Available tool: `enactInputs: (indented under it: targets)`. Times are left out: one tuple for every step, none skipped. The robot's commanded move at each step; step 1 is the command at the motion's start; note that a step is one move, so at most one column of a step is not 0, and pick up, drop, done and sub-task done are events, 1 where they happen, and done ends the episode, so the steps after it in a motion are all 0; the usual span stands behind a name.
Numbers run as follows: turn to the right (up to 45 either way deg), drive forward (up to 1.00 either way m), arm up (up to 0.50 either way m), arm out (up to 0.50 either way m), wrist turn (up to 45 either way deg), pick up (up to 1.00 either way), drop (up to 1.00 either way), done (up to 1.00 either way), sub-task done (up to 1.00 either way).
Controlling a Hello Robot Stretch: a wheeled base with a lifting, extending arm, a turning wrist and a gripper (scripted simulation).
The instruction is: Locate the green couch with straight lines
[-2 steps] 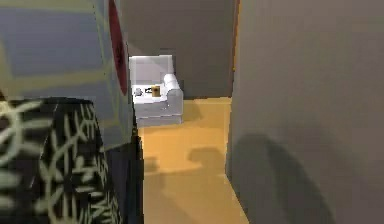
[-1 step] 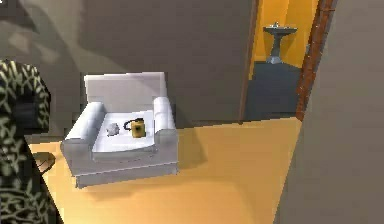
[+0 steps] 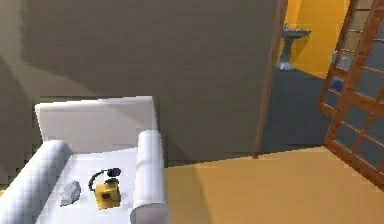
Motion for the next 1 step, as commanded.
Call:
enactInputs:
  targets:
    - [33.0,0.00,0.00,0.00,0.0,0.00,0.00,0.00,0.00]
